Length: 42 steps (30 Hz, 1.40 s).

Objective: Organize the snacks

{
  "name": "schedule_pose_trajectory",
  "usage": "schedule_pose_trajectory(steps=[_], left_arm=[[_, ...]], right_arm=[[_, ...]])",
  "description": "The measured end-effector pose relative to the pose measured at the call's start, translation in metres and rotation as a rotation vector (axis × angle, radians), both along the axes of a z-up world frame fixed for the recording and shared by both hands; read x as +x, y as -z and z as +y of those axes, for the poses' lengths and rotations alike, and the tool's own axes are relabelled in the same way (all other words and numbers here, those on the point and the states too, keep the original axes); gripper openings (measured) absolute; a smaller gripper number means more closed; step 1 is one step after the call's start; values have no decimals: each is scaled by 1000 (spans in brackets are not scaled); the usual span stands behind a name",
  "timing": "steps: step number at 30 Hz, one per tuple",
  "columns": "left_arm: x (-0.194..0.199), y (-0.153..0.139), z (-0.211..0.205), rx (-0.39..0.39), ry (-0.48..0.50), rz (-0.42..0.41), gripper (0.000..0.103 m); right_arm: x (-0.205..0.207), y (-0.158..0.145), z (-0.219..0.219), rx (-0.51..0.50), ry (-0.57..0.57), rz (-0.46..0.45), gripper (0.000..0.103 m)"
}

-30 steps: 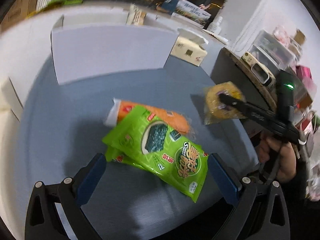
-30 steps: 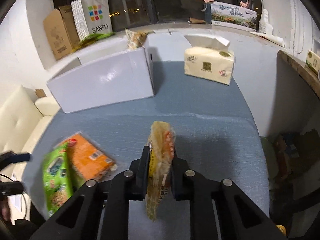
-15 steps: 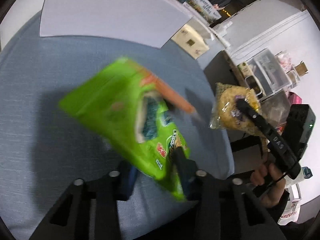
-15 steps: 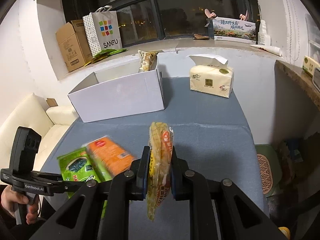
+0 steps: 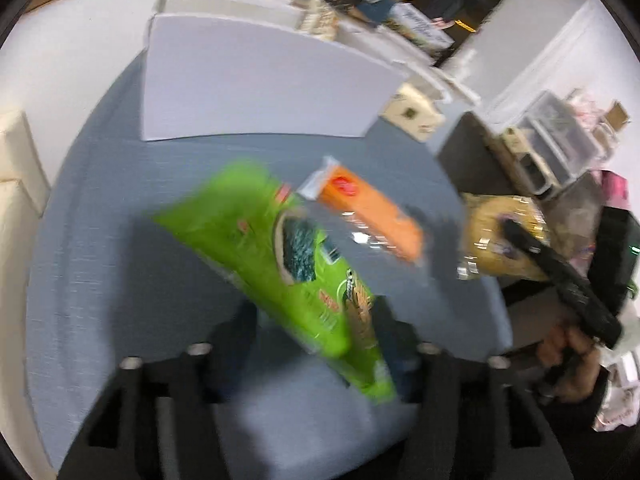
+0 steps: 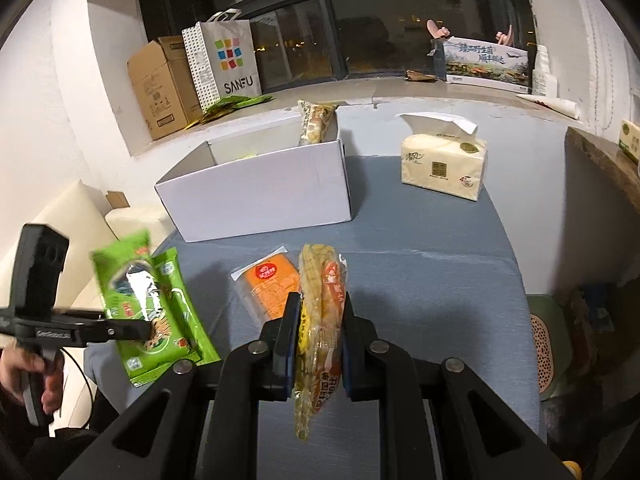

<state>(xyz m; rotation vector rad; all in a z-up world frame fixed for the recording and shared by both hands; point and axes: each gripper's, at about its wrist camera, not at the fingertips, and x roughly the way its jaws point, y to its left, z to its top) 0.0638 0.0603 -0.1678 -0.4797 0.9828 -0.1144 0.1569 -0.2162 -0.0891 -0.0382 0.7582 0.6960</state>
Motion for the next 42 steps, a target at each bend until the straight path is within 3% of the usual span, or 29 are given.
schedule_pose_trajectory(steps=[10,12,16,18,19,24,33,42], left_arm=[[-2,14,14,-60,-61,39,69],[-6,14,14,-71,-64,38,74],[4,14,5,-46,-52,37,70],[13,18,2,-54,-40,44,35],[19,21,0,-49,-30,54,27],[35,17,-4,-78,7,7,7],[24,-27,-18,82,76,-79,5],[-1,-90,-8,283,51,-205,5]], right_arm=[[-1,3,6,-16,-17,7,17],[-2,3,7,-22,-19,1,17],[-3,3,10,-27,-24,-2,17],[-4,4,11,-26,-29,-1,17],[-4,4,11,-27,-34,-1,17],[-4,4,10,-26,-31,-3,17],[-6,0,7,-16,-23,-11,17],[-8,-3,10,-16,-29,-20,18]])
